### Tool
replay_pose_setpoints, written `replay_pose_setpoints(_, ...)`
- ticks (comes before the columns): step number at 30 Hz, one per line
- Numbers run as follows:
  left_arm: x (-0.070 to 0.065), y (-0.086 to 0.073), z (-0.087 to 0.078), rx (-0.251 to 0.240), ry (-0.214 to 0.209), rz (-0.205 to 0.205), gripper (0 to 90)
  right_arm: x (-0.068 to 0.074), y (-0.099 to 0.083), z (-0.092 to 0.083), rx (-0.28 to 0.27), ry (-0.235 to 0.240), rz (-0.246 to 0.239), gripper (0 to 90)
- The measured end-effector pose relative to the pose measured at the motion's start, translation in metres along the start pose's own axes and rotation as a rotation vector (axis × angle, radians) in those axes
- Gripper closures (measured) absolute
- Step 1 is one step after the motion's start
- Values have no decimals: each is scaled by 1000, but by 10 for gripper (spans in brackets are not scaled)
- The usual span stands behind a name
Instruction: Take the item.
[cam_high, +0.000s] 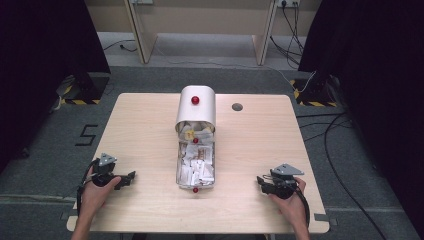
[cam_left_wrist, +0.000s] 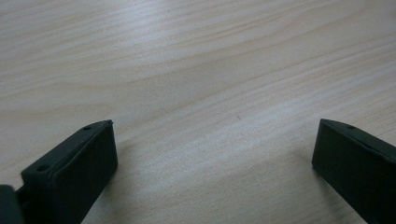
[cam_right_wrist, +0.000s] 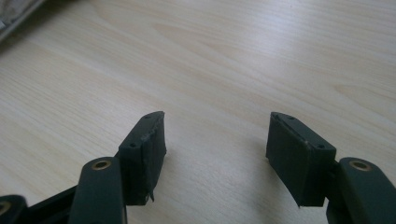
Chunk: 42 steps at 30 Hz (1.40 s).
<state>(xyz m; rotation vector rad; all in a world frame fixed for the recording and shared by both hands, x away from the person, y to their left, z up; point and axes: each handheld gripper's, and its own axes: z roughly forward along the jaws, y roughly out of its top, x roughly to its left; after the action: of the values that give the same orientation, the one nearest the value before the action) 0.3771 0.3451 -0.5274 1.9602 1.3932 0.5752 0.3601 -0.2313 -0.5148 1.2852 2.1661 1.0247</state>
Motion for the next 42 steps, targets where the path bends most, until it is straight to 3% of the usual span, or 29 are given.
replay_pose_setpoints(17, 0, 0, 0, 0, 0, 0, 0, 11, 9, -5, -37, 25, -3, 365)
replay_pose_setpoints(24, 0, 0, 0, 0, 0, 0, 0, 24, 20, -10, -59, 48, -39, 365)
replay_pose_setpoints(42, 0, 0, 0, 0, 0, 0, 0, 43, 35, -15, -92, 95, -69, 372)
